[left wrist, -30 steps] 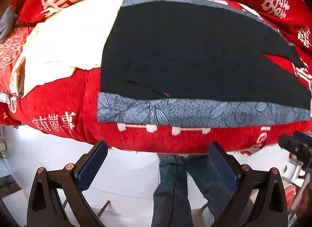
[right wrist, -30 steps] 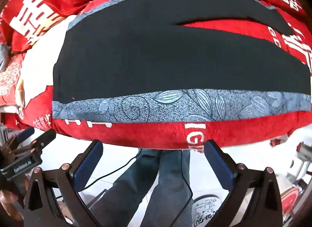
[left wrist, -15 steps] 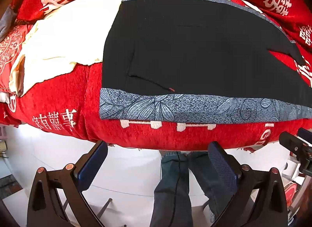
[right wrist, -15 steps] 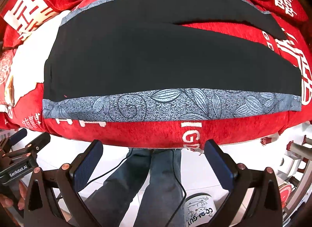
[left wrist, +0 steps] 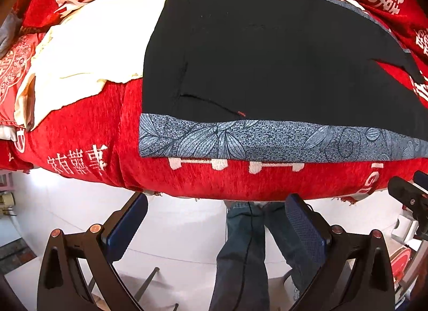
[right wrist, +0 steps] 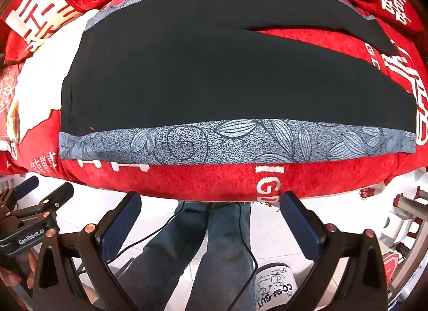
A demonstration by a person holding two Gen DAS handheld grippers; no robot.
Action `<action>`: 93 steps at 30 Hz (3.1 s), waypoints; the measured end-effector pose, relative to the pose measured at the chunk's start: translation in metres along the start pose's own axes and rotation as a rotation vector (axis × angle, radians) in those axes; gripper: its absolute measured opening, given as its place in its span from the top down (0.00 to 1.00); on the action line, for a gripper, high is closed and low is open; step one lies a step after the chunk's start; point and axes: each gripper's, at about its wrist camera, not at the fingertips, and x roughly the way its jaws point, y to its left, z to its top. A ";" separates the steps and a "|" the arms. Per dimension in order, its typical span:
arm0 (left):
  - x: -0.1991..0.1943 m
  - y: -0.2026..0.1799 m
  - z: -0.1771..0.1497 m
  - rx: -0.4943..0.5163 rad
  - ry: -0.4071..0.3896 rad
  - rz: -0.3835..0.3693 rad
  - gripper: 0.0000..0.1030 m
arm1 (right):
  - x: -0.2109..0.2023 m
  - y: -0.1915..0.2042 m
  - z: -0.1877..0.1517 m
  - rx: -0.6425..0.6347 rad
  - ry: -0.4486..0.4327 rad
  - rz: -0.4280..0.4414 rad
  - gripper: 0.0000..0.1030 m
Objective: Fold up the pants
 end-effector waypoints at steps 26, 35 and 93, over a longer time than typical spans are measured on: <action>0.005 -0.005 -0.002 0.012 0.013 0.010 0.00 | 0.003 -0.006 -0.001 0.002 -0.004 0.008 0.00; 0.006 -0.005 0.000 0.011 0.011 0.016 0.00 | 0.005 -0.006 0.001 0.011 -0.005 0.007 0.00; 0.108 0.075 0.027 -0.543 -0.052 -0.852 0.03 | 0.089 -0.051 0.029 0.439 -0.108 1.165 0.26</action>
